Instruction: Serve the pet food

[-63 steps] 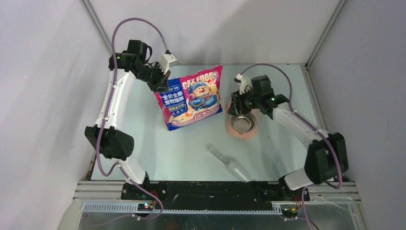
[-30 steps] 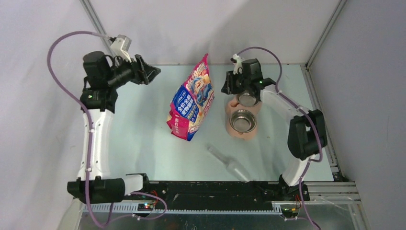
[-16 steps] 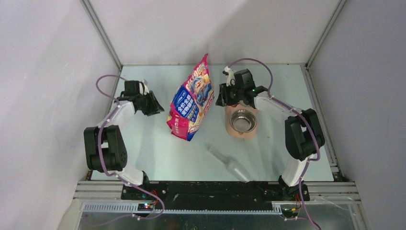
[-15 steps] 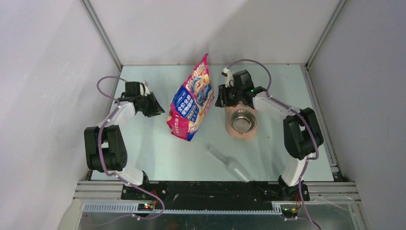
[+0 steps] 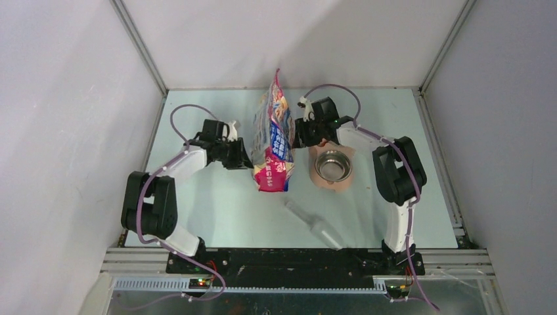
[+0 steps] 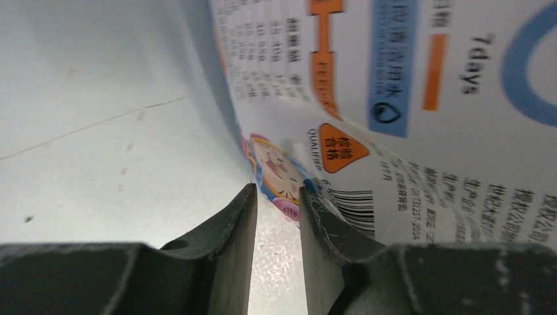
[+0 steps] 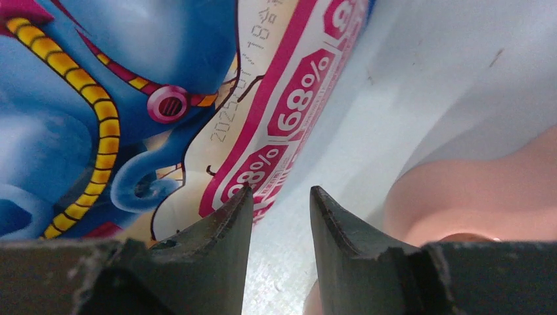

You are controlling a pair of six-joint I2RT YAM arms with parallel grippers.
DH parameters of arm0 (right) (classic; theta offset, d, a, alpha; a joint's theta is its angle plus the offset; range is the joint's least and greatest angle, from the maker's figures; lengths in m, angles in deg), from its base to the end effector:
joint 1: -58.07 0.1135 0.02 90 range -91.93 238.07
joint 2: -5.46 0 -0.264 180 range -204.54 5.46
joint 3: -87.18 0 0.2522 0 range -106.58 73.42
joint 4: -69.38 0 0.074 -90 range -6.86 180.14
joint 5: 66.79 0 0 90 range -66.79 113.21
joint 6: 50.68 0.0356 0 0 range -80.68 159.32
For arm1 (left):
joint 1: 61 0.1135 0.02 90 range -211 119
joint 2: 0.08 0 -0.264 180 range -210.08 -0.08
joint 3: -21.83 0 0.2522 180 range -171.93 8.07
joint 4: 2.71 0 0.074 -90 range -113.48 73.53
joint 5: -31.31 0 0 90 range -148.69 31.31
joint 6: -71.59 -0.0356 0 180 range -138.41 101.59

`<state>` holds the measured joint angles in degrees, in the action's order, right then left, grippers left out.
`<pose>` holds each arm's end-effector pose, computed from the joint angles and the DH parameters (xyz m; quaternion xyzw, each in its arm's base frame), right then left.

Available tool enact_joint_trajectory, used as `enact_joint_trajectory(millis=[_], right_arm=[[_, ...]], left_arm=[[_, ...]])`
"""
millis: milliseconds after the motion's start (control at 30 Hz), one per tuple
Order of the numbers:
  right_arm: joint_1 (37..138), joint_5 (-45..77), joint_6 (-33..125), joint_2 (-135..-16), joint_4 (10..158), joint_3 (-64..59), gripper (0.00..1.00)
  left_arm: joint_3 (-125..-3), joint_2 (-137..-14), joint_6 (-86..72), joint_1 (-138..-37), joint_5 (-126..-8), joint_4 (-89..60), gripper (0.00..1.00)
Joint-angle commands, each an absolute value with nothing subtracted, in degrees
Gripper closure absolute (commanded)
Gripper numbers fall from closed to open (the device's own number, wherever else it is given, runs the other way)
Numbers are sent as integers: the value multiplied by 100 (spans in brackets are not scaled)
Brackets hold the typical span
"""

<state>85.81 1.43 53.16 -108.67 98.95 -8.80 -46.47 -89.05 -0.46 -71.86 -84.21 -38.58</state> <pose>0.3829 0.2163 0.1967 -0.1785 0.9009 0.2904 0.2685 0.3013 -0.0734 0.1999 0.0057 0.9362 -0.2747 0.2193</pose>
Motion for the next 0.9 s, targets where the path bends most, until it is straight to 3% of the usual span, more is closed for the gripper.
enact_joint_trajectory(millis=[0, 233, 300, 433, 533, 733, 867], right_arm=[[8654, 84, 5268, -10982, 9568, -1346, 59], [8644, 196, 5105, -10765, 9685, -1365, 57], [8598, 225, 4986, -10527, 9831, -1395, 54], [8299, -78, 4609, -9783, 10172, -1485, 36], [8046, -1058, 4249, -9241, 10623, -1831, 25], [7857, -1504, 4243, -9224, 12756, -3568, 31], [7888, -1614, 4901, -9299, 12992, -4045, 32]], left_arm=[[-4963, -8847, -455, -7586, -9124, -3674, 64], [-5266, -8869, -862, -7708, -8948, -3855, 61], [-5391, -8754, -1082, -7697, -8382, -4081, 60], [-5621, -8326, -1420, -7524, -8368, -4455, 54], [-6032, -8006, -1629, -7444, -8236, -4677, 48], [-7174, -7665, -2031, -7441, -8033, -4987, 36], [-7711, -7680, -1717, -7485, -8175, -4880, 33]])
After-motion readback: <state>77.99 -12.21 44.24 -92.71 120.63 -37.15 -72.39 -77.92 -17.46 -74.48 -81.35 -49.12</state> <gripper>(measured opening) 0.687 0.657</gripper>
